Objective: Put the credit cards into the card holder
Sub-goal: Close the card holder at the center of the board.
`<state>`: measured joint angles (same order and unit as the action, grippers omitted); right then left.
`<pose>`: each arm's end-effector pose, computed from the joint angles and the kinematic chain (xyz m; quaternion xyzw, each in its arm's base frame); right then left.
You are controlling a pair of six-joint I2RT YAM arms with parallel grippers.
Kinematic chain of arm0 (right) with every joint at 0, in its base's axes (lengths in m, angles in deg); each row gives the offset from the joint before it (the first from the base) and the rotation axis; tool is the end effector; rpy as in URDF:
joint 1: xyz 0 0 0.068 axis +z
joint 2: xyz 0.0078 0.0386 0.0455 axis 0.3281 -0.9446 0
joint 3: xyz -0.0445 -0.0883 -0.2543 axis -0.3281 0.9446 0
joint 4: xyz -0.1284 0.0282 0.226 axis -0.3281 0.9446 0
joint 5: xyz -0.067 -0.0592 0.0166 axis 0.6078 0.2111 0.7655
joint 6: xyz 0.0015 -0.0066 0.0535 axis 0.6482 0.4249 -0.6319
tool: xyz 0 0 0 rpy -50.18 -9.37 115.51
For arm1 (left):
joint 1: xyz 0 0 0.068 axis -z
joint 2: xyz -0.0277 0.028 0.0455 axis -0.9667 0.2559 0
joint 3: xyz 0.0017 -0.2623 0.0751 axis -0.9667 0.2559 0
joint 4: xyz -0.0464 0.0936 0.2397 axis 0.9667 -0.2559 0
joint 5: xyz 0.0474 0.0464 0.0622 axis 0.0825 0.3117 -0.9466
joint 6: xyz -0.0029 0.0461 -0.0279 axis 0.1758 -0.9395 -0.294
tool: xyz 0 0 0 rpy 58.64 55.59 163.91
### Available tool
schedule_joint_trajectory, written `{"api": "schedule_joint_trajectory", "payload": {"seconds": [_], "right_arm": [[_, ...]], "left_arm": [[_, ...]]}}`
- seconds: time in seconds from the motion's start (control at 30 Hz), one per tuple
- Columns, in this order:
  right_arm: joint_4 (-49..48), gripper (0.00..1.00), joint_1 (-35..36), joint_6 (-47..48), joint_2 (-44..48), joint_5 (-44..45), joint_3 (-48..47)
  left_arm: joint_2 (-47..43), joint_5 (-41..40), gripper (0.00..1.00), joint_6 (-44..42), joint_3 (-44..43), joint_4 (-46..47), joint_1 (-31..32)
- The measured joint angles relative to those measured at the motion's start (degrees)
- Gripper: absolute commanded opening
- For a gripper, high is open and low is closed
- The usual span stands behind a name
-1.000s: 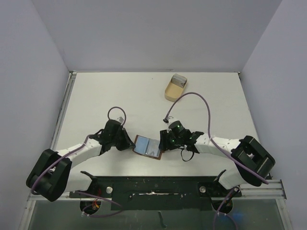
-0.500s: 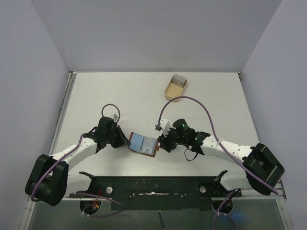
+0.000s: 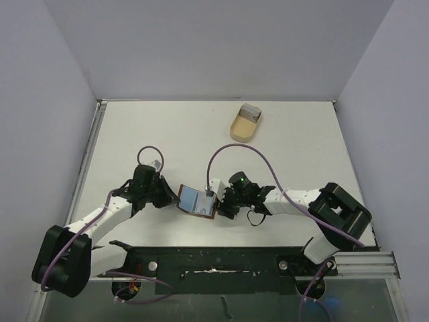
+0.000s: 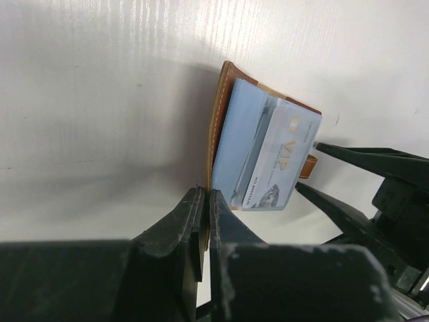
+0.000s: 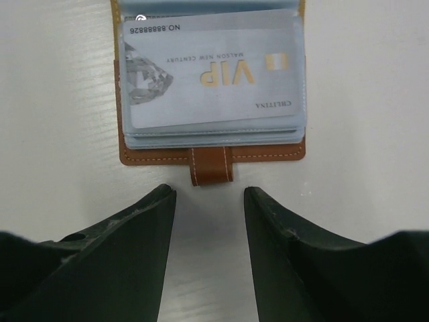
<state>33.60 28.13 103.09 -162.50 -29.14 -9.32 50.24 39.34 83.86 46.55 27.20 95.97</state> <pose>0.1866 0.2184 0.1476 -0.5327 0.7500 0.2395 0.3104 0.1959 -0.0843 0.1657 -0.1573 0.9216 -0.2857 0.2106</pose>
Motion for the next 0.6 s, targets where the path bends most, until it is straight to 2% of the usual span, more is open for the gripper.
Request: {"api": "schedule_joint_trajectory", "payload": {"seconds": [0.27, 0.43, 0.6], "right_arm": [[-2.6, 0.43, 3.1, 1.8, -3.2, 0.6, -1.7], [-3.3, 0.19, 3.8, 3.3, -3.4, 2.1, -1.8], [-5.2, 0.07, 4.3, 4.0, -3.3, 3.6, -1.1]], "left_arm": [[-0.6, 0.0, 0.0, 0.5, 0.1, -0.3, -0.4], [-1.2, 0.0, 0.0, 0.8, 0.2, -0.3, -0.7], [-1.6, -0.9, 0.0, 1.0, 0.2, -1.9, -1.0]]}}
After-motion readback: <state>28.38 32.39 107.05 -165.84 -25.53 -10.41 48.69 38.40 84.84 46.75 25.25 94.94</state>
